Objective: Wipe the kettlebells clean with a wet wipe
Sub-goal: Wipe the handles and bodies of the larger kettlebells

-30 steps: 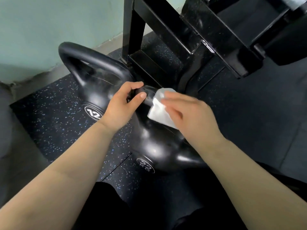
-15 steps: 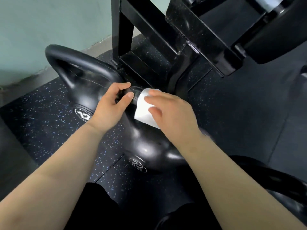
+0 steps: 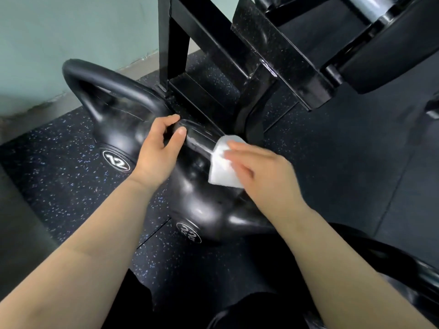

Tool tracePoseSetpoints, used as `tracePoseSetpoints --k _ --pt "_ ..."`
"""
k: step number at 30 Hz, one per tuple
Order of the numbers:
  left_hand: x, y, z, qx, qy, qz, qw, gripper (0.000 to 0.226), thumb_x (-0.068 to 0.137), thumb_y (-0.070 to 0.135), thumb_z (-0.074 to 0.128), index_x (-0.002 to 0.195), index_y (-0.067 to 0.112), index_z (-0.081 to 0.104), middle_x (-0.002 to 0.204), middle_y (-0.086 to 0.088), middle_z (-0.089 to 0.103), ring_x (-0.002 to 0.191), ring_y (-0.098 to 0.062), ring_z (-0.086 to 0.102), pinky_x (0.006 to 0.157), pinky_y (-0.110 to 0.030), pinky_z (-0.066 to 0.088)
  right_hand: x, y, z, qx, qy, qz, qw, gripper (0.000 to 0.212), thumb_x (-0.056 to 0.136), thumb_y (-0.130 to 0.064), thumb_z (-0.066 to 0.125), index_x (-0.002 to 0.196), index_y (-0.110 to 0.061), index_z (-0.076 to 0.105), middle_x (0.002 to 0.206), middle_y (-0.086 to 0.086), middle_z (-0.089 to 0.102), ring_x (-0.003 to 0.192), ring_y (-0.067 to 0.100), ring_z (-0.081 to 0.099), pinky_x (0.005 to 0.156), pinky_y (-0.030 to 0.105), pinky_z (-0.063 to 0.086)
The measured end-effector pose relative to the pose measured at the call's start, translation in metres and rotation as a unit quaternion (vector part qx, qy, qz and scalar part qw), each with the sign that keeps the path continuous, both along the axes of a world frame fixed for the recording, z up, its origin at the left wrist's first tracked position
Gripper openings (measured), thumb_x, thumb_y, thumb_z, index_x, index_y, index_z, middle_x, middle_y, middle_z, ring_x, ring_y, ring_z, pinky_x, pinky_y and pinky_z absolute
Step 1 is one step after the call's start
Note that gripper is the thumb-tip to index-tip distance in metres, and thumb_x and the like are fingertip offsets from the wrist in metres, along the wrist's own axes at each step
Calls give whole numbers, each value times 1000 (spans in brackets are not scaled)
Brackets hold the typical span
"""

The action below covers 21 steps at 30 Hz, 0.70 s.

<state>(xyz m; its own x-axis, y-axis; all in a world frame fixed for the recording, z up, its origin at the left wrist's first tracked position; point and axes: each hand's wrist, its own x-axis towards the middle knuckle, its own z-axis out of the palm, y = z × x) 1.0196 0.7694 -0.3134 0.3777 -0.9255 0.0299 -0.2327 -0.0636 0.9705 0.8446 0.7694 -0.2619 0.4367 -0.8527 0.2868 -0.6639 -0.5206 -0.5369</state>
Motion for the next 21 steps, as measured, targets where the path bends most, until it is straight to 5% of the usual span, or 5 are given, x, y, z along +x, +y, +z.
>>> tracePoseSetpoints --k 4,8,11,15,21 --pt "1 2 0 -10 -25 1 1000 30 91 17 46 121 14 46 101 16 49 94 0 44 76 8 28 25 -14 5 76 -6 38 996 27 79 -2 57 102 -11 69 119 5 65 107 22 61 91 31 46" --pt "1 2 -1 -3 -24 0 1000 33 92 18 46 124 15 45 115 12 44 108 -3 40 80 11 25 -15 2 3 69 -44 16 997 24 77 -4 56 94 -11 72 110 -6 66 105 2 53 86 13 44" --pt "-1 3 0 -6 -15 7 1000 33 92 17 45 125 15 44 118 9 45 116 -11 43 88 2 28 -52 7 7 191 -146 -50 969 38 79 7 56 70 -26 73 84 -31 68 89 -13 60 76 2 43" --pt "-6 4 -1 4 4 14 1000 34 93 19 43 126 17 41 123 4 46 127 -21 40 99 -17 28 -63 -11 12 278 -272 -151 909 52 78 8 52 52 -33 69 56 -23 66 56 -8 59 53 6 45" --pt "-7 4 -2 -2 -47 -2 999 38 94 16 39 132 10 35 140 -5 38 131 -15 32 98 -9 20 -22 -32 15 356 -87 20 930 24 87 -14 54 98 -28 69 92 -25 66 89 -12 60 80 3 45"
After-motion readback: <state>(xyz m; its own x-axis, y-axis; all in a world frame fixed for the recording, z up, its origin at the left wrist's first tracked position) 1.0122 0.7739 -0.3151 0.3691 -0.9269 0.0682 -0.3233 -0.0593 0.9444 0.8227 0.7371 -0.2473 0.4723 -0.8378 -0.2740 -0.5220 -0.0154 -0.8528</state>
